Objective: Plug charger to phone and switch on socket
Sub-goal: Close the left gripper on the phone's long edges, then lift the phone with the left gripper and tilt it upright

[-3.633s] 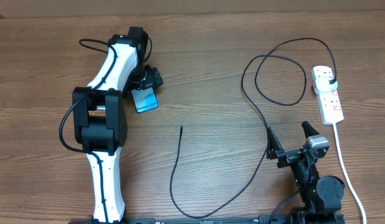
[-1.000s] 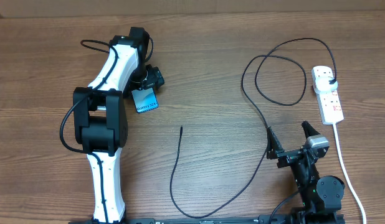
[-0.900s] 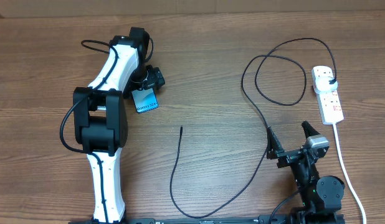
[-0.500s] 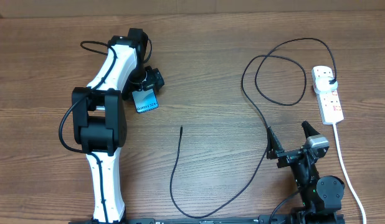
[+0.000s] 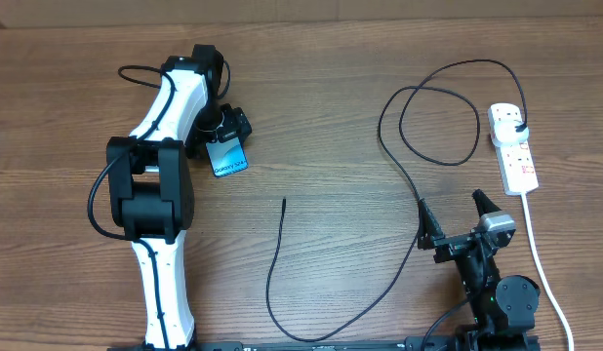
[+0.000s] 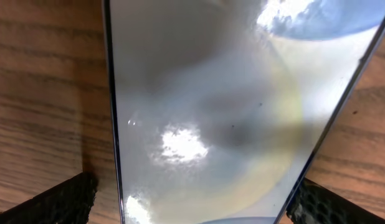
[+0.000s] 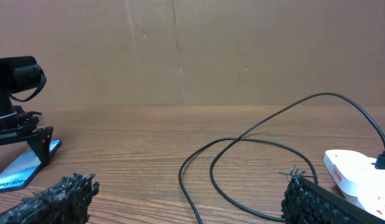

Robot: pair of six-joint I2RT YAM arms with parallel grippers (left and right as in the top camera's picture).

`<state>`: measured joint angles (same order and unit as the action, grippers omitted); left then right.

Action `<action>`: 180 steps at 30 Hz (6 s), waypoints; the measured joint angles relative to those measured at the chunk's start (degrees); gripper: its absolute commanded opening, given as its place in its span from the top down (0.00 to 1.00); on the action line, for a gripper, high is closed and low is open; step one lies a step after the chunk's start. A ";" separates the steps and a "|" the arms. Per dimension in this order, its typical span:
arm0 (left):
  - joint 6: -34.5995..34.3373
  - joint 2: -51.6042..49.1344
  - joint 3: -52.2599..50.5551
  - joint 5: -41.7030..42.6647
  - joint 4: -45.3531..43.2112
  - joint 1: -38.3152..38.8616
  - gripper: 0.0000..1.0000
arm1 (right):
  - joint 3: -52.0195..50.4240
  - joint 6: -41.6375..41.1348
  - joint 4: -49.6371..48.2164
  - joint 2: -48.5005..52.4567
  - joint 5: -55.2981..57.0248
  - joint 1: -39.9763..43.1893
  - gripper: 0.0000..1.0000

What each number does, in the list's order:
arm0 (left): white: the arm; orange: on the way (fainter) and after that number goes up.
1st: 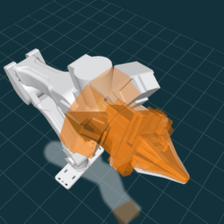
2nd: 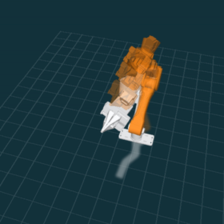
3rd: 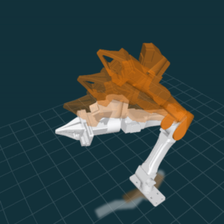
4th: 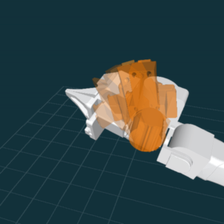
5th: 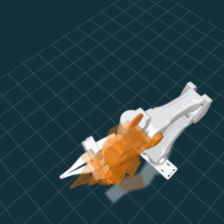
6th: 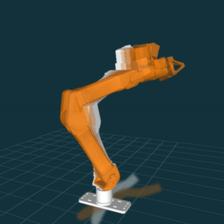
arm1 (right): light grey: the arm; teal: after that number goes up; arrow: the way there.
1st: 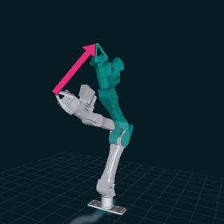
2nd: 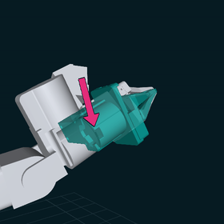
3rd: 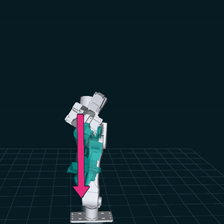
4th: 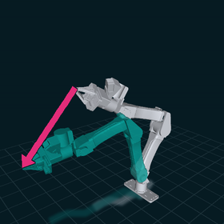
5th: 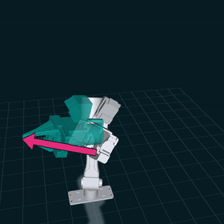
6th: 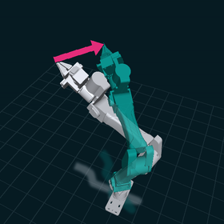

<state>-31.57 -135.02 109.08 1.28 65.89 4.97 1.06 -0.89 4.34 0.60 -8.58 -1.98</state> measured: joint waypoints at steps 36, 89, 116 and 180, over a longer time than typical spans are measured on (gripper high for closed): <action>-0.24 0.00 -0.02 -0.22 -0.61 -0.15 0.10 | 0.00 0.04 -0.02 0.00 0.02 0.00 0.00; -0.26 0.11 -0.02 -0.22 -0.76 -0.20 0.34 | 0.00 0.02 0.00 0.00 0.00 0.00 0.00; -0.22 0.13 -0.02 -0.20 -0.76 -0.20 0.95 | 0.00 0.00 0.00 0.00 -0.02 0.00 0.00; -11.56 -0.24 25.24 68.37 30.16 -0.24 0.96 | 0.00 0.00 0.00 0.00 0.00 0.02 0.00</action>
<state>-43.13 -135.26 134.32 69.65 96.05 4.73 1.06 -0.89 4.34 0.60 -8.58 -1.96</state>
